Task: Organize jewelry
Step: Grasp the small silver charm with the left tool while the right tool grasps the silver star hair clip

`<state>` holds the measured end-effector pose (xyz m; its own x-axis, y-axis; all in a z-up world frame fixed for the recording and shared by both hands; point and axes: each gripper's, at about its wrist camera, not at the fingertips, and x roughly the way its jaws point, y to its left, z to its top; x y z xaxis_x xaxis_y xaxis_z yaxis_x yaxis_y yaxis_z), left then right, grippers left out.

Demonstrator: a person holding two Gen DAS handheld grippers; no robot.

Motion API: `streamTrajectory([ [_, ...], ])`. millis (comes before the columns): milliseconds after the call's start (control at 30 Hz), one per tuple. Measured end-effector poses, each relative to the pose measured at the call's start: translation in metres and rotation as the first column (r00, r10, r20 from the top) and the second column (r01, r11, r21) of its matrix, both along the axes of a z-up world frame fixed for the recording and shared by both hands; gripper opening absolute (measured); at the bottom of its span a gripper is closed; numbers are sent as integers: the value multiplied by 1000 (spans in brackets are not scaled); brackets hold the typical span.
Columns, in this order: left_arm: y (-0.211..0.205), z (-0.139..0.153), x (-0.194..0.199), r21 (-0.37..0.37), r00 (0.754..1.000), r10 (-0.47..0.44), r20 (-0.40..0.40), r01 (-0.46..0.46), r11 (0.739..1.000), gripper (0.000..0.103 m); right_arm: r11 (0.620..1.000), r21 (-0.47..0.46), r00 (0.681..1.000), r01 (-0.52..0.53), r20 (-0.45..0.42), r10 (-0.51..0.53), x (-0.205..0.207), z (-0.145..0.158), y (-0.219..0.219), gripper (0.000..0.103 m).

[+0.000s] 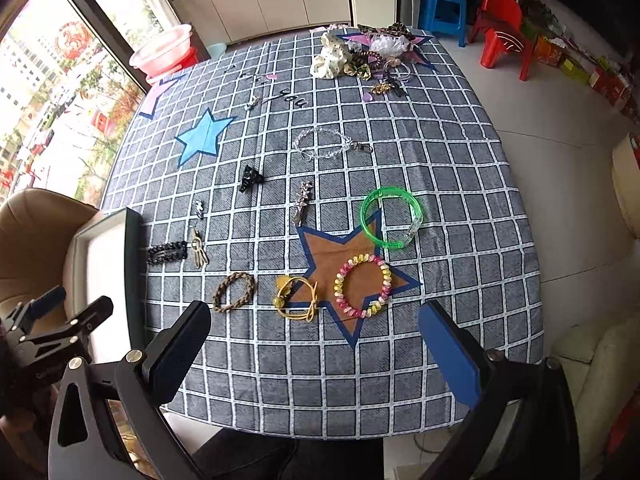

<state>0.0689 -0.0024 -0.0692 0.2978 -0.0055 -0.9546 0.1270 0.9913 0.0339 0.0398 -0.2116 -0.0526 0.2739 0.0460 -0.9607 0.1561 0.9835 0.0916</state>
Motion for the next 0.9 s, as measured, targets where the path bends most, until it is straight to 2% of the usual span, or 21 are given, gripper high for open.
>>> streamTrajectory([
  [200,-18,-37,44,-1,1000,1,-2,-1,1000,103,999,26,998,-28,-50,29,36,-42,-1,103],
  [367,-15,-66,78,-6,1000,26,-2,-26,1000,102,998,32,997,-50,-65,52,68,-74,3,103],
  [433,-14,-78,90,-4,1000,25,-12,-25,1000,97,998,29,996,-53,-69,55,79,-87,3,103],
  [533,-16,-92,105,-3,1000,25,-13,-25,1000,97,998,32,996,-48,-74,51,94,-103,2,103],
  [567,-18,-96,109,-5,1000,20,-12,-20,1000,90,998,31,996,-46,-76,49,99,-109,2,103],
  [633,-21,-106,116,-5,999,7,-32,-7,1000,82,999,25,996,-43,-78,45,107,-118,3,103],
  [700,-24,-115,121,1,999,7,-45,-7,1000,82,999,13,996,-44,-79,45,114,-126,5,102],
  [767,-27,-122,125,-2,998,0,-58,0,1000,71,999,-3,996,-45,-80,44,119,-132,8,98],
  [867,-29,-122,128,-24,999,-2,-46,1,1000,70,999,-15,994,-41,-98,39,124,-143,11,89],
  [900,-30,-123,129,-29,999,-6,-44,5,1000,69,999,-14,994,-38,-104,36,126,-147,12,83],
])
